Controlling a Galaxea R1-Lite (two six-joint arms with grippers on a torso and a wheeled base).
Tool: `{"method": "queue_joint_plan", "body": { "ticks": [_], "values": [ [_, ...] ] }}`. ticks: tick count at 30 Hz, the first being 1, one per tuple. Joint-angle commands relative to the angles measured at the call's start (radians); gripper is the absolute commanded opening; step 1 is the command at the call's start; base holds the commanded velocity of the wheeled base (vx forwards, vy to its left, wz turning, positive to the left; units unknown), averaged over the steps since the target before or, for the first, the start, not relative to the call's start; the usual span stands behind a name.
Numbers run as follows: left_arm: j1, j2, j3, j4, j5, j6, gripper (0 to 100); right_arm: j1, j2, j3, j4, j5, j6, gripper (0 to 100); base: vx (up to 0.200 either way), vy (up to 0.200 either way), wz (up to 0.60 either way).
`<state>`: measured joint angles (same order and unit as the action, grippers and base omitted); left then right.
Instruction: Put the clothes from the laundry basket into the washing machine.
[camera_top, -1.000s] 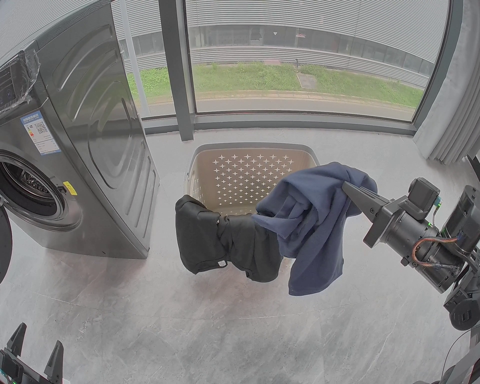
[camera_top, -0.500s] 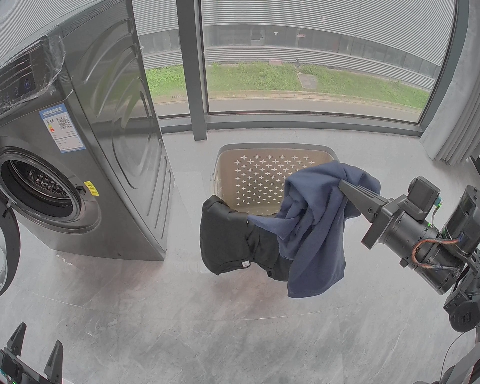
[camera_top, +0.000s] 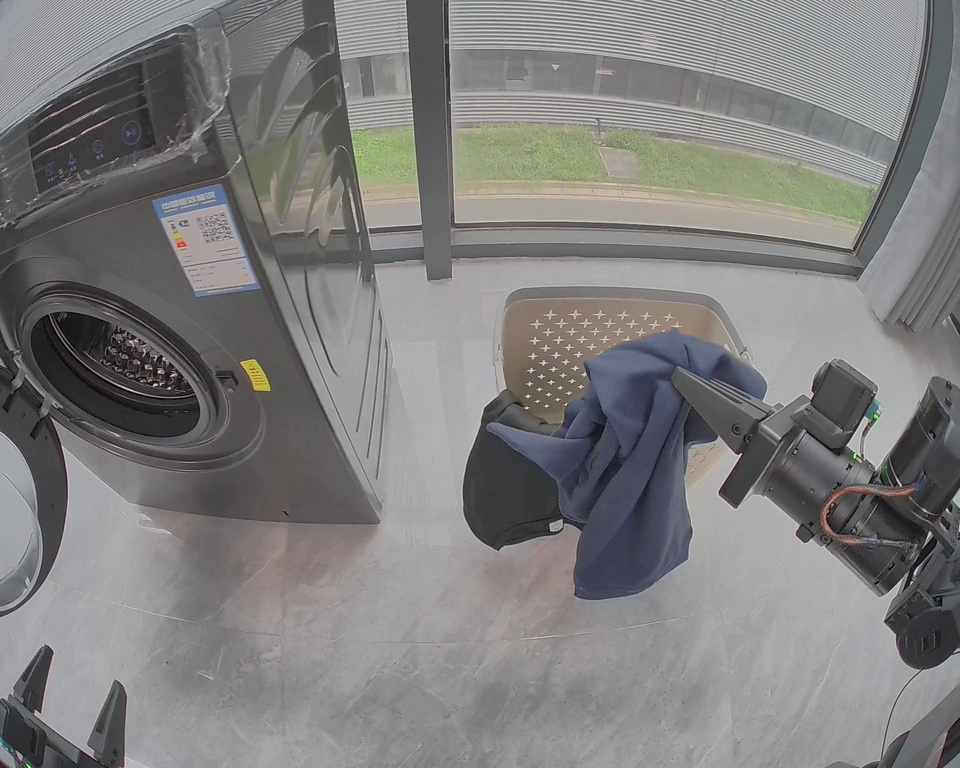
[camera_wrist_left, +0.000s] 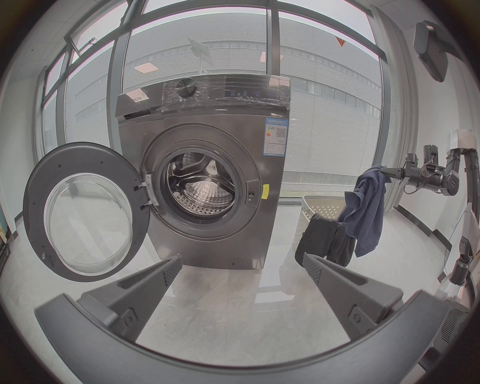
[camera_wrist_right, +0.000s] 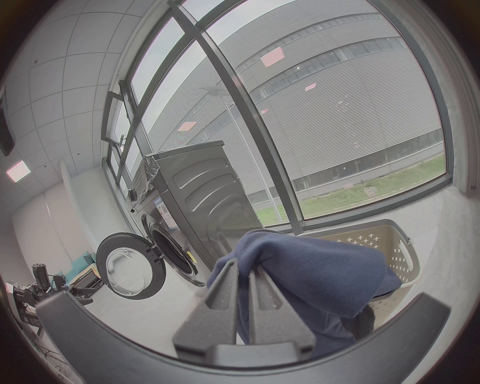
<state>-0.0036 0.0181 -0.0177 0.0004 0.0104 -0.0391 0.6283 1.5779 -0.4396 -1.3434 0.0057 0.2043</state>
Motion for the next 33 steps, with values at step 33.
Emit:
{"method": "queue_joint_plan", "body": {
  "ticks": [33],
  "values": [
    [0.001, -0.009, 0.016, 0.000, 0.000, -0.001, 100, 0.002, 0.005, 0.002, 0.000, 0.000, 0.000, 0, -0.109, 0.024, 0.00]
  ]
}}
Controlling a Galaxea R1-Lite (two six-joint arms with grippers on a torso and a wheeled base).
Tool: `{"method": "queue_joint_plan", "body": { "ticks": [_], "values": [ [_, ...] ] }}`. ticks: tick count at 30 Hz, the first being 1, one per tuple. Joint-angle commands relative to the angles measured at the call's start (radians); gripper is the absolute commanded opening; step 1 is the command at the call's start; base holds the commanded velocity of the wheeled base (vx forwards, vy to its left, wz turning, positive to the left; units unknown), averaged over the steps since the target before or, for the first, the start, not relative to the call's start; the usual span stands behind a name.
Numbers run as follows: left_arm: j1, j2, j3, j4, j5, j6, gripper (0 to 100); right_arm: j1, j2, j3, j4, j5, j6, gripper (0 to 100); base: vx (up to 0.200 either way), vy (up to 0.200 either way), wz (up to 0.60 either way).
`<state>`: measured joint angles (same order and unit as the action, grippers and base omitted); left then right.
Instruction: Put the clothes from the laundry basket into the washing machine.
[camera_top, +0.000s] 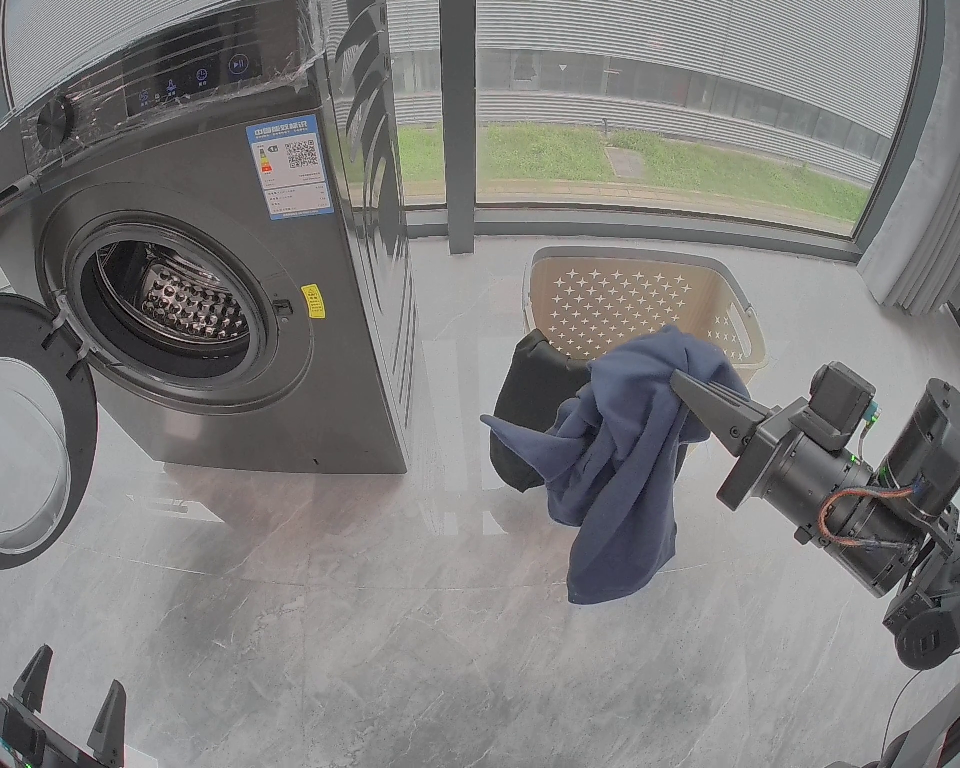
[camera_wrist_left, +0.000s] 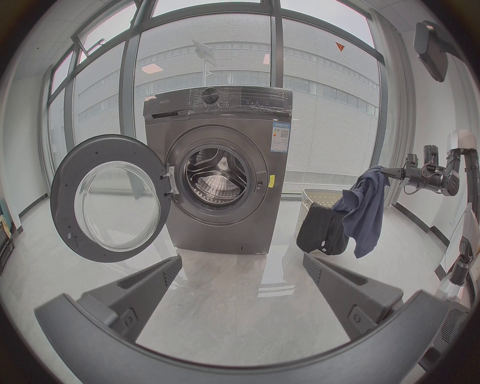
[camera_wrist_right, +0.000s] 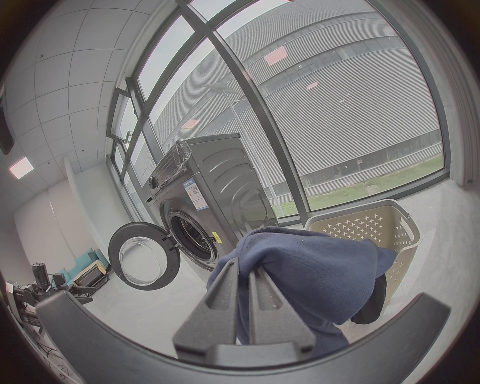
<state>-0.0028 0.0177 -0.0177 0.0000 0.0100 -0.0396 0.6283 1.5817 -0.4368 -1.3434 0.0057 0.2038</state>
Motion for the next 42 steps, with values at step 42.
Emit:
{"method": "queue_joint_plan", "body": {
  "ticks": [42],
  "values": [
    [0.000, -0.008, 0.016, 0.000, 0.001, 0.000, 100, 0.005, 0.003, 0.006, 0.000, -0.001, 0.000, 0, -0.029, 0.129, 0.00]
  ]
}}
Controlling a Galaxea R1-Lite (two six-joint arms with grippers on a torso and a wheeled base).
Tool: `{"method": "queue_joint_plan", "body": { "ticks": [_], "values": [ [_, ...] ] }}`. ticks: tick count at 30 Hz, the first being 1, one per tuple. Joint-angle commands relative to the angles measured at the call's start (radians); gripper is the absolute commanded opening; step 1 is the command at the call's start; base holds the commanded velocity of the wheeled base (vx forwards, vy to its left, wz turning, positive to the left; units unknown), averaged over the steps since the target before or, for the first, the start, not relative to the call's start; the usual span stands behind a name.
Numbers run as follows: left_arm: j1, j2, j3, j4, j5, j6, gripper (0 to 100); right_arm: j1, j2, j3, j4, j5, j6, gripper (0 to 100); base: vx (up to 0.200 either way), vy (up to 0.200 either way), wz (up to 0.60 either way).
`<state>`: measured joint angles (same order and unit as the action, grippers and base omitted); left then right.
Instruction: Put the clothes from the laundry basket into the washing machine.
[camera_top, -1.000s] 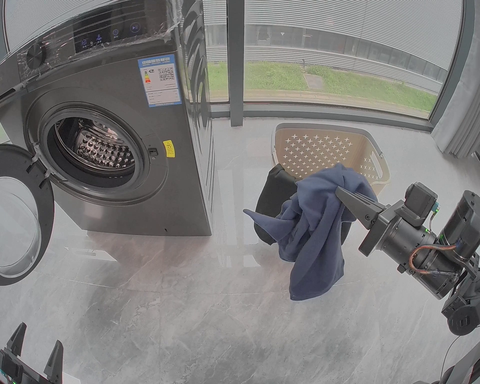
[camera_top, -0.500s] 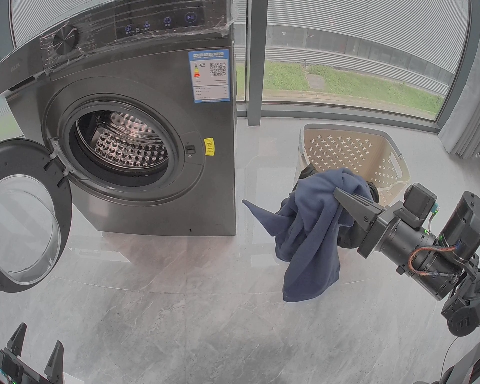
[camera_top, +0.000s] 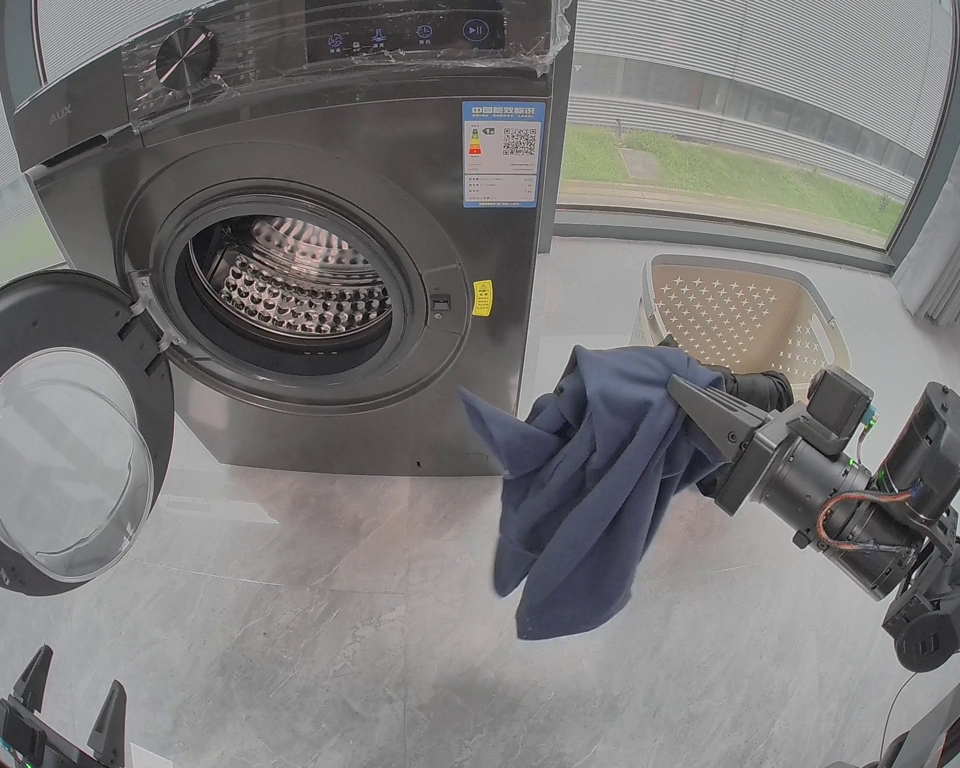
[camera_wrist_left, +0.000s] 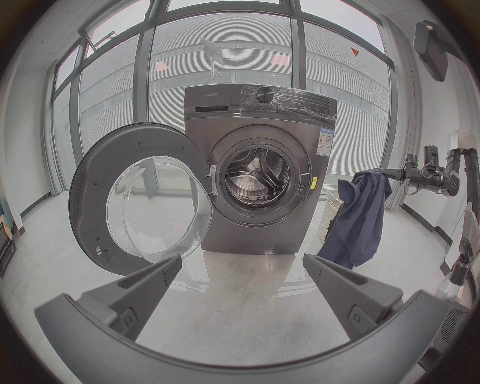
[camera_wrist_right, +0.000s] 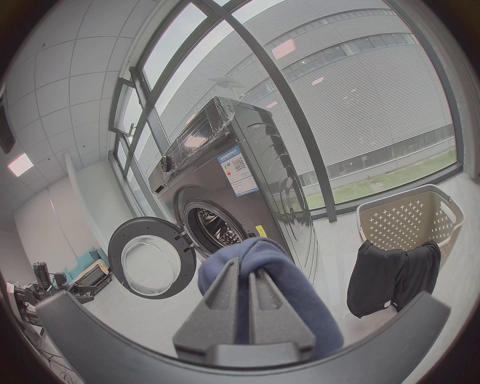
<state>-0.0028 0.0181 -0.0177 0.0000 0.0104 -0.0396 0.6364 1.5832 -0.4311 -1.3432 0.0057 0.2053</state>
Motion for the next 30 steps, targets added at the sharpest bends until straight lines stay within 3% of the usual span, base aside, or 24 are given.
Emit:
{"method": "queue_joint_plan", "body": {
  "ticks": [1, 12, 30],
  "values": [
    [0.000, -0.009, 0.016, 0.000, 0.000, 0.000, 100, -0.004, 0.001, 0.000, -0.001, -0.001, 0.000, 0, -0.200, 0.000, 0.00],
    [0.000, -0.009, 0.016, 0.000, 0.000, 0.000, 100, -0.009, 0.006, 0.000, -0.001, -0.001, 0.000, 0, -0.018, 0.000, 0.00],
    [0.000, -0.009, 0.016, 0.000, 0.000, -0.002, 100, -0.018, 0.006, 0.000, -0.001, -0.001, 0.000, 0, 0.000, 0.200, 0.00]
  ]
}}
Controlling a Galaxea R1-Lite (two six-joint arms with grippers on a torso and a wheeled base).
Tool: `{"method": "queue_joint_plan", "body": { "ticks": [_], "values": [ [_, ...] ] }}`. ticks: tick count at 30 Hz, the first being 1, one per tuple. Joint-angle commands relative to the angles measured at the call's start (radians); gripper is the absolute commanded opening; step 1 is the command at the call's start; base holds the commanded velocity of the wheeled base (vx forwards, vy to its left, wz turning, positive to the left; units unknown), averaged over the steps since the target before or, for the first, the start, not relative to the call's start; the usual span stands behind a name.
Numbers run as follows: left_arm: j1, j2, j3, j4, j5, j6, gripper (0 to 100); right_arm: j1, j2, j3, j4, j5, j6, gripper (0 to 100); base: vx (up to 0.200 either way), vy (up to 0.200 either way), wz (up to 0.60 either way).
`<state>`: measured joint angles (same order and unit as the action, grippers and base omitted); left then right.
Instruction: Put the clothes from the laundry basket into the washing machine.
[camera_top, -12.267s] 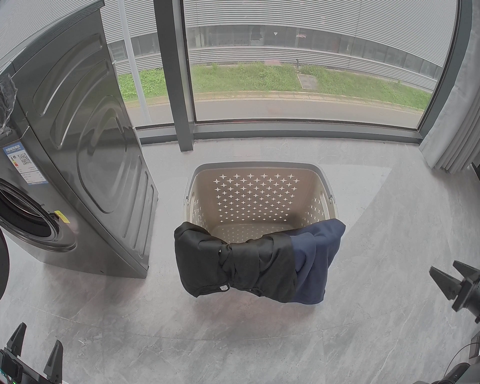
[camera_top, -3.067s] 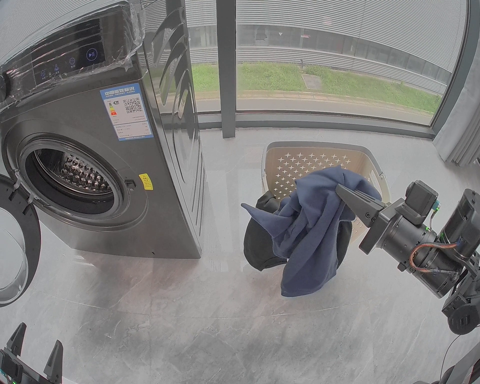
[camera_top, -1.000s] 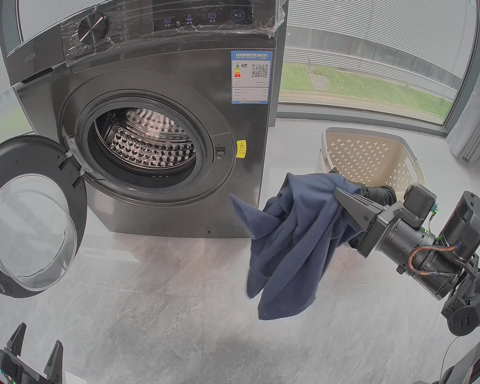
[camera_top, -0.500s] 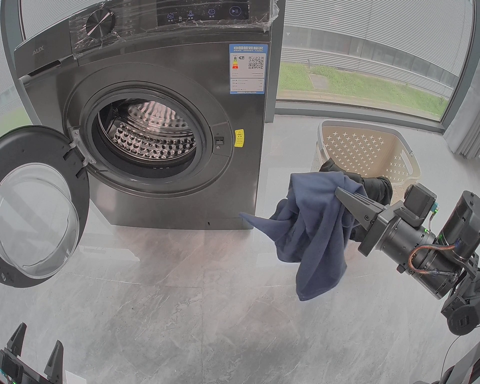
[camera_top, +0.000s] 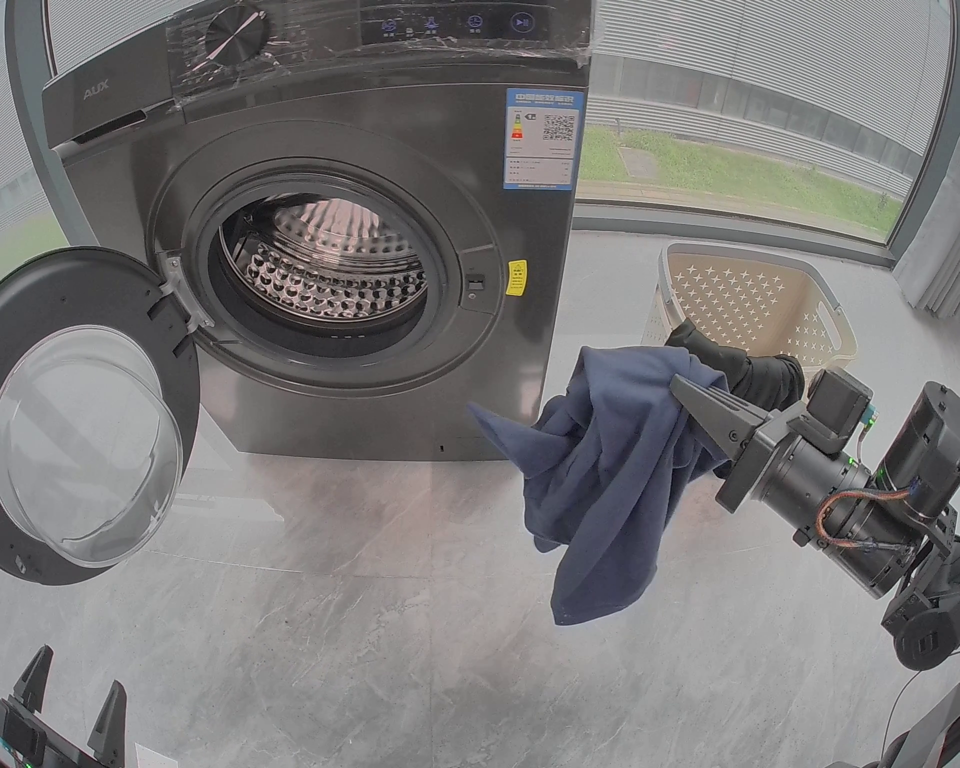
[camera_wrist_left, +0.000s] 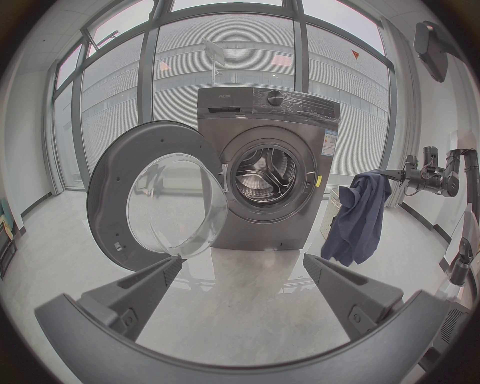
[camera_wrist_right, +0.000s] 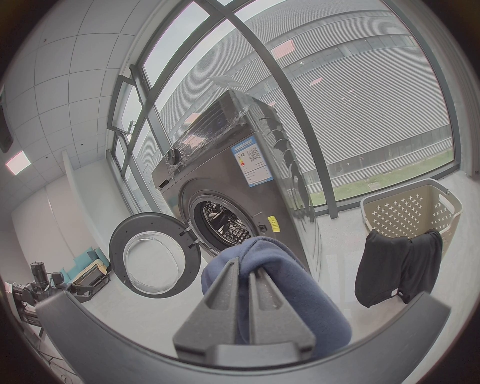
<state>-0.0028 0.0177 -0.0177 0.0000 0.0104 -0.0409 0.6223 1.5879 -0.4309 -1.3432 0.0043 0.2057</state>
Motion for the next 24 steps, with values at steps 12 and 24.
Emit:
{"method": "queue_joint_plan", "body": {
  "ticks": [12, 24],
  "values": [
    [0.000, -0.008, 0.016, 0.000, 0.000, 0.001, 100, -0.046, 0.001, 0.009, -0.001, 0.003, 0.000, 0, -0.017, 0.100, 0.00],
    [0.000, -0.008, 0.016, 0.000, 0.000, 0.001, 100, -0.047, 0.001, 0.009, -0.001, 0.003, 0.000, 0, -0.100, 0.000, 0.00]
  ]
}}
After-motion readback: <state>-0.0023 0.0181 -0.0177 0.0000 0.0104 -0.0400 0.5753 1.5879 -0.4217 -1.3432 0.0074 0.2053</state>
